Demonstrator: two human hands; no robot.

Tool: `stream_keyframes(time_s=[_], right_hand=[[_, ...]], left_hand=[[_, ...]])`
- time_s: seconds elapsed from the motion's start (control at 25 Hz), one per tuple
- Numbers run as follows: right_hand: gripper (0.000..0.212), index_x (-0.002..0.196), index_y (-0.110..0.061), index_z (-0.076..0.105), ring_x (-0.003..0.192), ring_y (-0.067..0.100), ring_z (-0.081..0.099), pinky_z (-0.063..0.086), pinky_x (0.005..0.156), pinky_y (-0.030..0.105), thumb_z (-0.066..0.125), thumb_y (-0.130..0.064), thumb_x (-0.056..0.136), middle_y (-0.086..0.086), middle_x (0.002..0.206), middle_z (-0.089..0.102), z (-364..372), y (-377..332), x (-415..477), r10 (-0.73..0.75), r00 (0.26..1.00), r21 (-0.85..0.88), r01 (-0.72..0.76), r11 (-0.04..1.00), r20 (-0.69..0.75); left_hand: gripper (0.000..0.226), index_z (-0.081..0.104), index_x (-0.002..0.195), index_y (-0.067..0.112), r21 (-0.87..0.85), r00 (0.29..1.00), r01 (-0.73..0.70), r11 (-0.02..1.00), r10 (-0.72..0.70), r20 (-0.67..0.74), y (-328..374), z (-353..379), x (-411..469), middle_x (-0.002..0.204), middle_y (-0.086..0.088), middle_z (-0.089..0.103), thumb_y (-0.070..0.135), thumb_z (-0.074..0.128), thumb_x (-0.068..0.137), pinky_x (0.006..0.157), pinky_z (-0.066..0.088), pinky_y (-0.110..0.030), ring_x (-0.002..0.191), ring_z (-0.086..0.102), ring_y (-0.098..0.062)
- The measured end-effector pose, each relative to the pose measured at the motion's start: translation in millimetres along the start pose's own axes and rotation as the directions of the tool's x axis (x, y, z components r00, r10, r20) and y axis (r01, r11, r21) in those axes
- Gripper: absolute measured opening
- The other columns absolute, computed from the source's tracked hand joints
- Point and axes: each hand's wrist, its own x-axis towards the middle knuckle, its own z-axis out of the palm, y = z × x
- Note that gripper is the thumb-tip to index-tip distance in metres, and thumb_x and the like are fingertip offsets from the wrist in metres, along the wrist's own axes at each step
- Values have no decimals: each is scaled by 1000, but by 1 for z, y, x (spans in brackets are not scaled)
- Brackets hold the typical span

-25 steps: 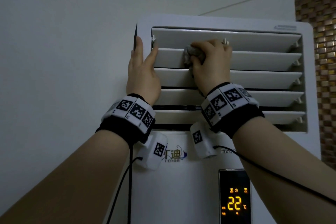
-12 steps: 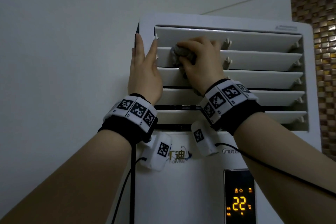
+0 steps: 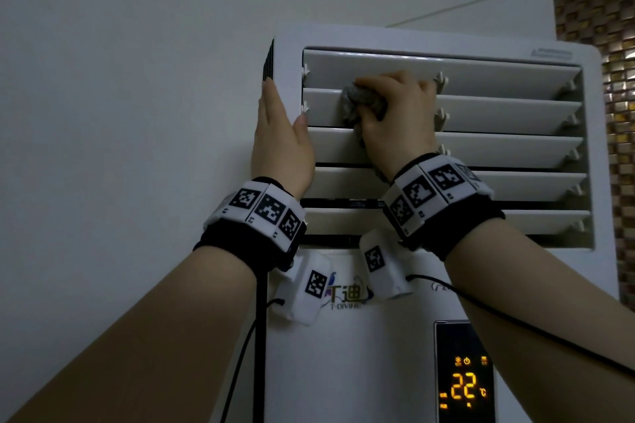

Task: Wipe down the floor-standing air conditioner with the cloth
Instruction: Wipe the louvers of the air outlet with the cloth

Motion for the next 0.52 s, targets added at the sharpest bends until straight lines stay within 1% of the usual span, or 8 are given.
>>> stream_keyframes(time_s=[0.16, 0.24, 0.36, 0.52], right_hand=[[33, 122, -22, 61, 114, 28, 40, 22, 88, 17, 57, -17, 90, 2, 124, 57, 6, -13, 1, -168, 981, 53, 164, 985, 95], [34, 122, -22, 62, 115, 29, 40, 22, 88, 16, 57, -15, 89, 2, 123, 57, 2, -8, 2, -169, 981, 54, 165, 985, 90], [33, 121, -23, 62, 114, 28, 40, 21, 84, 15, 56, -15, 90, 2, 122, 58, 2, -6, 1, -98, 994, 28, 96, 995, 47], [31, 121, -23, 62, 116, 27, 39, 24, 90, 19, 59, -20, 90, 0, 124, 58, 8, -18, 1, -206, 972, 74, 199, 977, 111]], left_hand=[[61, 2, 152, 13, -6, 1000, -2, 1000, 2, -3, -1, 1, 0, 160, -4, 7, 22, 36, 102, 100, 4, -7, 145, 9, -14], [60, 2, 152, 13, -9, 1000, 2, 1000, -2, -8, 0, 1, 0, 160, -3, 7, 22, 36, 102, 102, 6, -9, 145, 10, -14], [60, 2, 152, 13, -11, 1000, -8, 1000, 8, -10, 0, 1, 0, 160, -3, 7, 22, 35, 102, 101, 5, -8, 145, 10, -14], [61, 2, 152, 13, -7, 1000, -6, 1000, 6, -7, 0, 2, 0, 160, -3, 7, 21, 36, 102, 98, 5, -6, 145, 11, -14]])
